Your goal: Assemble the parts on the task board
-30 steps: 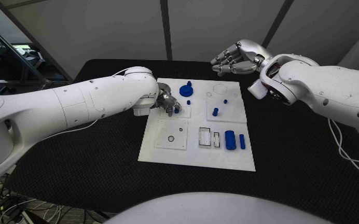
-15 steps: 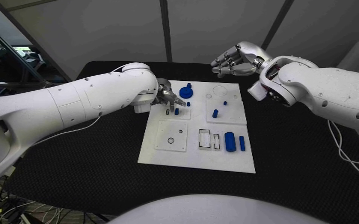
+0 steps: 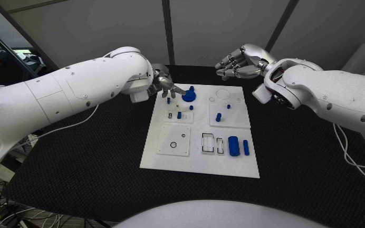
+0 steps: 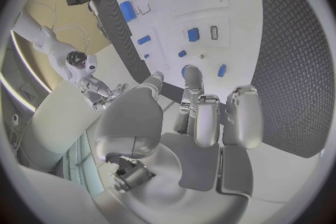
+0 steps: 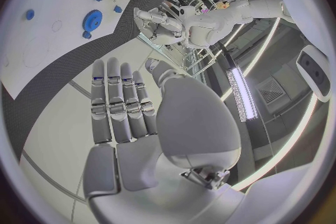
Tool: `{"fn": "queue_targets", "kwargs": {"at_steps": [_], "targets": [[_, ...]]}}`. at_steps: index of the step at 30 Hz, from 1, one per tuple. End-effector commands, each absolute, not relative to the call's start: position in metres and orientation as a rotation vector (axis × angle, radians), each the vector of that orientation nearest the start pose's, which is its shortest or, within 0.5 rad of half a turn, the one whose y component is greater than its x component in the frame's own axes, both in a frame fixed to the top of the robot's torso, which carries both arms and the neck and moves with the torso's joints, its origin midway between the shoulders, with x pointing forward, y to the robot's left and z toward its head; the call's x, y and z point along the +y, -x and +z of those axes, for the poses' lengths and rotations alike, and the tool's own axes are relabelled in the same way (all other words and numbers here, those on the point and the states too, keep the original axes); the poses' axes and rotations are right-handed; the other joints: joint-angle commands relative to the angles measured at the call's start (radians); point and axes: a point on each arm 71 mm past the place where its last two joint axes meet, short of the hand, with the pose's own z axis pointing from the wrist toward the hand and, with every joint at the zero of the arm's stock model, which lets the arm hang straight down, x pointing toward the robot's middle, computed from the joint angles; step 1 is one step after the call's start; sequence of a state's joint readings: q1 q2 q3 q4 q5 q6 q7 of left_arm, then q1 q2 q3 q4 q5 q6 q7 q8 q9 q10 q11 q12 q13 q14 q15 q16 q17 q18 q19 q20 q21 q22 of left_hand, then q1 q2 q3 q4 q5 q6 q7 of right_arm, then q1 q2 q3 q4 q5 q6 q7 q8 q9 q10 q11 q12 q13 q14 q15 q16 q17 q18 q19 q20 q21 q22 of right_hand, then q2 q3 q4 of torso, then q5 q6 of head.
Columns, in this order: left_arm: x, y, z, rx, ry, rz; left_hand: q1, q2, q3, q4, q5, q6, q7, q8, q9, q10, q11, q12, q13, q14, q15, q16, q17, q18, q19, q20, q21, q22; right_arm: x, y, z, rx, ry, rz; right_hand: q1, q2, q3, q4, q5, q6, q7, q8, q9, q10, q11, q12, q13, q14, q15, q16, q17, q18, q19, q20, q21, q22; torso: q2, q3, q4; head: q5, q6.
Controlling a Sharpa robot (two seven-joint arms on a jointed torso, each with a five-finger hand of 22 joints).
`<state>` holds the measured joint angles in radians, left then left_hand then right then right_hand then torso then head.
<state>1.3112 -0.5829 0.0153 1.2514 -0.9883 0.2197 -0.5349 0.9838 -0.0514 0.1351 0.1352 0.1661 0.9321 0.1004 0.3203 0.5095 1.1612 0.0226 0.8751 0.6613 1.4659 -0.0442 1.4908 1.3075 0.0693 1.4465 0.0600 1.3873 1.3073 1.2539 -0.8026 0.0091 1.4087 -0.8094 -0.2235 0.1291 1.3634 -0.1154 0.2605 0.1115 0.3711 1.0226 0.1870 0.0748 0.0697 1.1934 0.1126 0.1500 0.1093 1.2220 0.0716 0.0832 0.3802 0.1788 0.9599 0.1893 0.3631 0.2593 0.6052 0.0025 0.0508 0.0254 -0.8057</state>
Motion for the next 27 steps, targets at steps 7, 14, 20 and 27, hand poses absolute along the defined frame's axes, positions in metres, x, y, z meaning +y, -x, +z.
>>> {"fn": "queue_targets", "kwargs": {"at_steps": [7, 14, 20, 27], "targets": [[0.178, -0.569, -0.15, 2.219, 0.256, -0.421, 0.06, 0.013, -0.051, 0.026, 0.002, -0.032, 0.017, -0.031, -0.043, -0.088, 0.02, -0.043, -0.038, 0.056, 0.021, -0.048, 0.155, 0.008, -0.057, 0.023, -0.089, -0.017, -0.209, -0.52, -0.147, 1.666, -0.326, 1.115, 0.004, -0.001, 0.005, 0.001, 0.006, 0.003, 0.001, 0.005, 0.0, 0.005, 0.004, 0.005, -0.001, 0.005, 0.0, -0.005, -0.002, 0.003, 0.01, 0.0, -0.004, -0.002, 0.001, -0.0003, -0.003, 0.007, 0.011], [0.188, -0.585, -0.16, 2.217, 0.262, -0.322, 0.088, 0.021, -0.089, 0.053, 0.001, -0.012, 0.009, 0.005, -0.038, -0.123, 0.015, -0.037, -0.042, 0.058, 0.017, -0.042, 0.16, 0.004, -0.046, 0.021, -0.079, -0.003, -0.208, -0.52, -0.147, 1.667, -0.324, 1.118, 0.004, -0.001, 0.005, 0.001, 0.007, 0.003, 0.001, 0.005, 0.0, 0.005, 0.003, 0.005, -0.001, 0.005, 0.0, -0.005, -0.002, 0.003, 0.01, 0.0, -0.005, -0.002, 0.003, -0.001, -0.004, 0.016, 0.012], [0.192, -0.59, -0.179, 2.263, 0.274, -0.264, 0.105, 0.03, -0.122, 0.081, 0.002, -0.016, 0.017, 0.045, -0.017, -0.14, 0.022, -0.013, -0.035, 0.057, 0.023, -0.043, 0.158, 0.003, -0.04, 0.025, -0.074, 0.005, -0.206, -0.52, -0.147, 1.668, -0.322, 1.121, 0.004, -0.001, 0.006, 0.001, 0.007, 0.003, 0.001, 0.005, 0.0, 0.005, 0.003, 0.005, -0.002, 0.005, 0.0, -0.005, -0.002, 0.003, 0.01, 0.0, -0.005, -0.002, 0.005, -0.0026, -0.0041, 0.019, 0.01], [0.188, -0.589, -0.203, 2.308, 0.285, -0.244, 0.129, 0.04, -0.168, 0.115, 0.003, -0.036, 0.011, 0.108, 0.029, -0.152, 0.017, 0.035, -0.017, 0.059, 0.019, -0.038, 0.162, -0.001, -0.028, 0.023, -0.06, 0.024, -0.204, -0.52, -0.147, 1.669, -0.319, 1.125, 0.004, -0.001, 0.006, 0.001, 0.007, 0.003, 0.001, 0.005, 0.0, 0.005, 0.003, 0.005, -0.002, 0.005, 0.0, -0.005, -0.002, 0.003, 0.01, 0.0, -0.005, -0.002, 0.005, -0.003, -0.0072, 0.023, 0.008]]}}
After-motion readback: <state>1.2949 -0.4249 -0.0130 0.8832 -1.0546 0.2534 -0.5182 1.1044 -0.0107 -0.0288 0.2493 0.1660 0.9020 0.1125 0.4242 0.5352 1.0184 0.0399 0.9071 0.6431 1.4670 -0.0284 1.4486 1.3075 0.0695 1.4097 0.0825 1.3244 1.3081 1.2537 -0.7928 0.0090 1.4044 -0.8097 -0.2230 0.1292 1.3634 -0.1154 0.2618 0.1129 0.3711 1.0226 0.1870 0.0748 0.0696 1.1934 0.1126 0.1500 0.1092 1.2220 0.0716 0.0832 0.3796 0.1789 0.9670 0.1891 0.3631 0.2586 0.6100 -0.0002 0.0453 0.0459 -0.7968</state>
